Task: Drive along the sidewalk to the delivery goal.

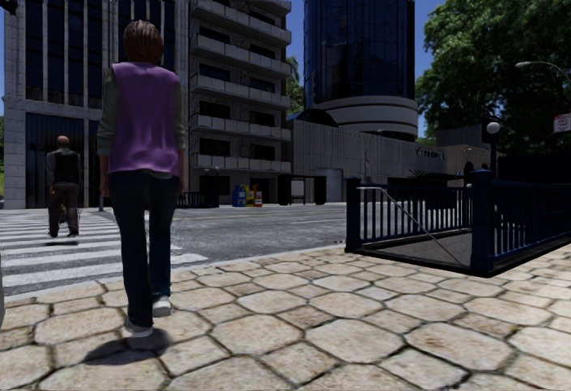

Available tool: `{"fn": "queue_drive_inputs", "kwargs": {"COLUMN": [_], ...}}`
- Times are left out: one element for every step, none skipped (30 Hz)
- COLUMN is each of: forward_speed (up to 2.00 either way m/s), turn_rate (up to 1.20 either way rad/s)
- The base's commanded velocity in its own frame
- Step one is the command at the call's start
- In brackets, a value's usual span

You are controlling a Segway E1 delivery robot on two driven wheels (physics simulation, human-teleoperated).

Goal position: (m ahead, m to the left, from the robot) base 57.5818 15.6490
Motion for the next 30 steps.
{"fn": "queue_drive_inputs", "kwargs": {"forward_speed": [1.12,1.12,1.12,1.12,1.12,1.12,1.12,1.12,1.12,1.12,1.12,1.12,1.12,1.12,1.12,1.12,1.12,1.12,1.12,1.12,1.12,1.12,1.12,1.12,1.12,1.12,1.12,1.12,1.12,1.11], "turn_rate": [0.48,0.49,0.49,0.49,0.49,0.51,0.51,0.54,0.55,0.56,0.57,0.57,0.57,0.57,0.57,0.57,0.57,0.57,0.57,0.57,0.57,0.57,0.57,0.57,0.57,0.57,0.57,0.57,0.57,0.57]}}
